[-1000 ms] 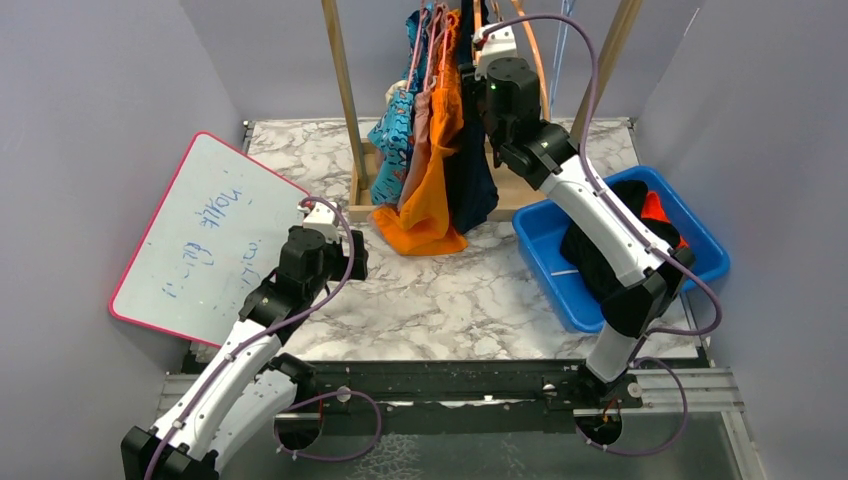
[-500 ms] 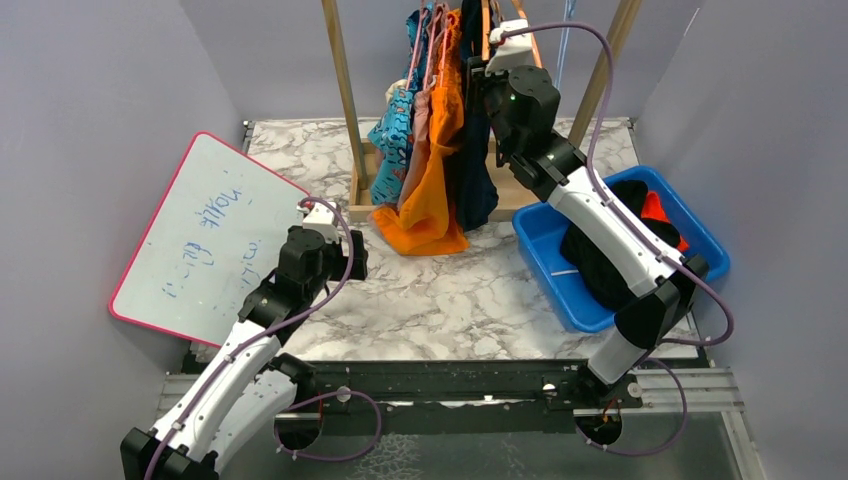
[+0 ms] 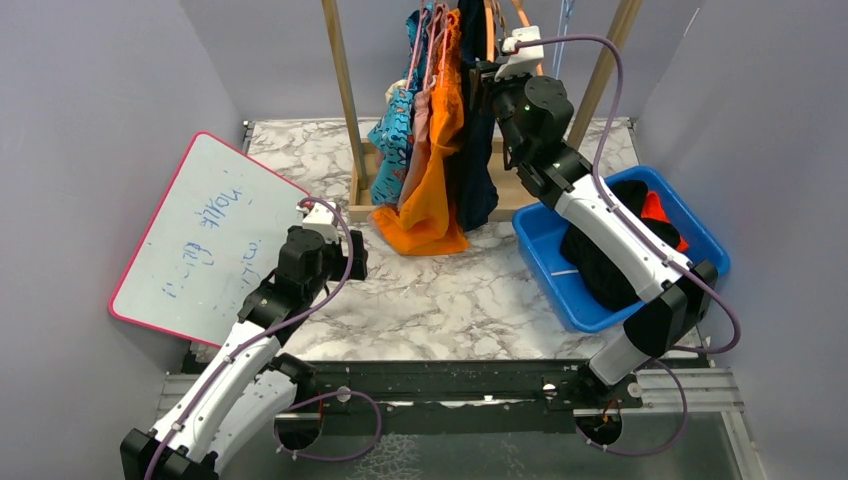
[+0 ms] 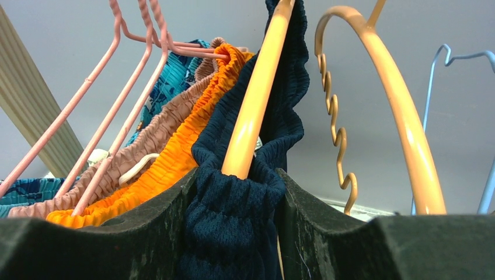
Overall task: Remove the shorts from the hanger
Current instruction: Pick up the hanger from the clothes rod.
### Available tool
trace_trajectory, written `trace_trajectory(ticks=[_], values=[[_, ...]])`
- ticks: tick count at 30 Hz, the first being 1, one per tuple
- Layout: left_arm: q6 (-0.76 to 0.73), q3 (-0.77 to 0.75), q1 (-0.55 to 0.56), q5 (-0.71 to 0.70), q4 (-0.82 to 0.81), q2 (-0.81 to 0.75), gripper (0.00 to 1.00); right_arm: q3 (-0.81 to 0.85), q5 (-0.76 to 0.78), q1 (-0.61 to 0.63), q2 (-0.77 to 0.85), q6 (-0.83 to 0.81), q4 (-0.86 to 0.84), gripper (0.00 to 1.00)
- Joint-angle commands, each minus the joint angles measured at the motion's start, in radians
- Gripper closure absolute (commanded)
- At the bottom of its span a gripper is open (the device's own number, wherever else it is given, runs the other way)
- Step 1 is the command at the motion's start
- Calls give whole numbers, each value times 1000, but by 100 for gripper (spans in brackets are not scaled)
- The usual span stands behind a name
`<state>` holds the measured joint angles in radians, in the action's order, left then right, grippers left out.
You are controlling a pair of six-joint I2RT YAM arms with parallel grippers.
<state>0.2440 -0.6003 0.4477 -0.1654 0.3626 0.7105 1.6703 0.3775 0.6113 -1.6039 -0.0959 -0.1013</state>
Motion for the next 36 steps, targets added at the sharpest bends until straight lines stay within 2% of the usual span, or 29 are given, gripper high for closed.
trace_trajectory(ticks=[1, 13, 16, 19, 20, 21, 24, 27, 31, 36], values=[[0, -23, 7, -7, -4, -8, 2, -6, -69, -18, 48, -29, -168, 98], [0, -23, 6, -6, -3, -10, 2, -4, -82, -19, 43, -195, -240, 98], [0, -23, 6, -7, -3, -11, 2, 7, -104, -19, 52, -182, -138, 98], [0, -23, 6, -5, -3, -10, 2, 65, -97, -19, 46, -76, 79, 98], [0, -23, 6, -5, -3, -10, 2, 72, -100, -19, 52, -16, 145, 94], [1, -21, 6, -5, -3, -10, 2, 63, -98, -19, 67, 30, 185, 86], [1, -21, 6, -1, -4, -8, 2, 70, -114, -19, 75, 93, 281, 54], [1, -22, 6, 7, -4, -1, 2, 200, -150, -19, 7, 111, 461, 37], [0, -24, 6, 10, -3, 5, 2, 430, -137, -19, -117, 129, 685, 34], [2, -23, 6, 3, -3, -5, 2, 598, -70, -19, -205, 135, 817, 35]])
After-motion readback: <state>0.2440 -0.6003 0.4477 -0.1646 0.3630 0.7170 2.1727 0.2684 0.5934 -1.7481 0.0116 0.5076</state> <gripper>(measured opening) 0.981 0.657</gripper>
